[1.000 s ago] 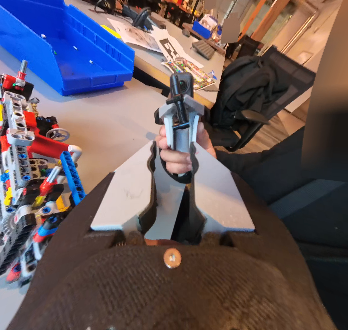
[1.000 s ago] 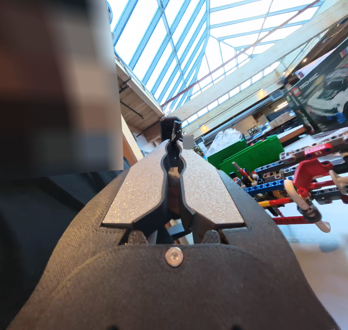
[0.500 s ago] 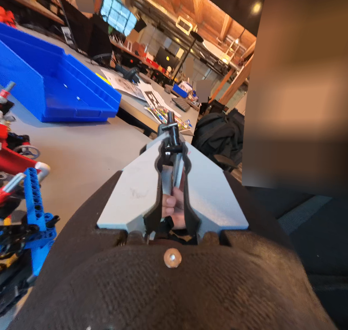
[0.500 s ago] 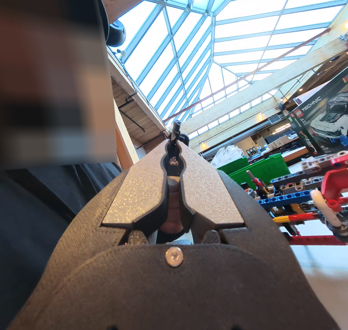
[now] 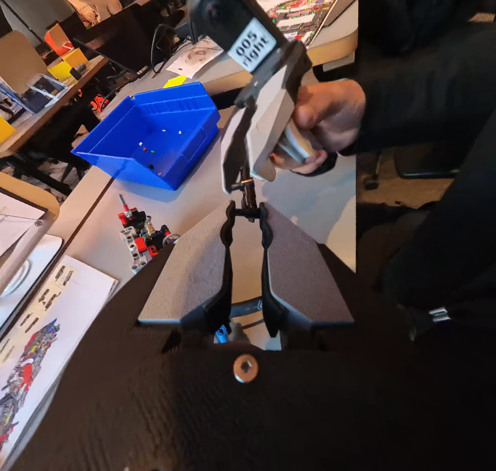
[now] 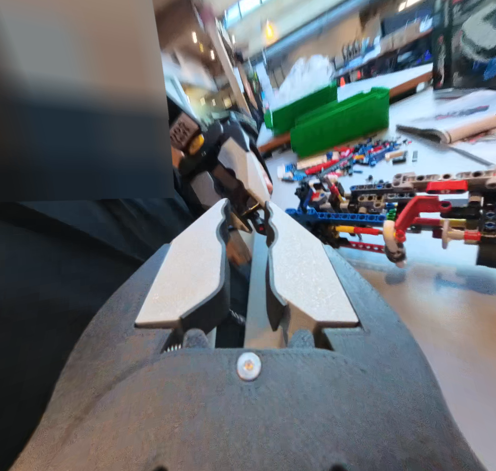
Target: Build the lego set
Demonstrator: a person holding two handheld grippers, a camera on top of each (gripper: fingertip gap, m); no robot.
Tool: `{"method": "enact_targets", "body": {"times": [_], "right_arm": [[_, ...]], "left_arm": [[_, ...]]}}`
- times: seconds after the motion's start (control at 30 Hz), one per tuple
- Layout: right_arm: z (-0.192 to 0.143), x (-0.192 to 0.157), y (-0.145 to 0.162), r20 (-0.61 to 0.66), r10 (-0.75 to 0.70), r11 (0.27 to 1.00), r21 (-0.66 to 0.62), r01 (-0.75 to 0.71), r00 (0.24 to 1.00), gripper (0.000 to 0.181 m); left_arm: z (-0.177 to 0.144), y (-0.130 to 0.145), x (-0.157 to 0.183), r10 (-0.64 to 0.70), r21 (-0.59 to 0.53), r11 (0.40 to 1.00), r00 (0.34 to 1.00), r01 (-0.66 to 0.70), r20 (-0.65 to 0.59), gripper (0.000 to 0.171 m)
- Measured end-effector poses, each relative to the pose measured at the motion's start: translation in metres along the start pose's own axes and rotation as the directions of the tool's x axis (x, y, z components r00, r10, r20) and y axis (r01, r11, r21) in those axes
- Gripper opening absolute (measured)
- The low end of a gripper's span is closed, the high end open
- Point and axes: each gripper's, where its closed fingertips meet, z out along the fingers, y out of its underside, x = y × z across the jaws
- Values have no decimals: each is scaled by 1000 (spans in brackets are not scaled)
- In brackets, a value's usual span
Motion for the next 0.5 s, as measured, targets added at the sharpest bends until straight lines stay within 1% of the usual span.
{"method": "enact_targets", "body": {"times": [0.03, 0.13, 0.27, 0.4, 0.5], "right_arm": [[2, 1, 3, -8, -27, 999, -46, 27, 1000, 18], [0, 2, 4, 1, -81, 990, -117, 81, 997, 10], [1, 2, 7, 16, -185, 967, -172, 185, 983, 10], [3, 3, 4, 36, -245, 952, -179, 248, 969, 11], [4, 0, -2, 33, -331, 932, -145, 332, 943, 9]], "left_arm": [[1, 0, 1, 12, -4, 1000, 1000, -12, -4, 14], [1, 1, 2, 9, -7, 1000, 1000, -9, -13, 15], [1, 4, 5, -68, -4, 998, 996, 68, -55, 15], [0, 2, 5, -225, 10, 974, 967, 228, -123, 15], [-3, -4, 5, -351, 34, 931, 916, 364, -192, 15]]}}
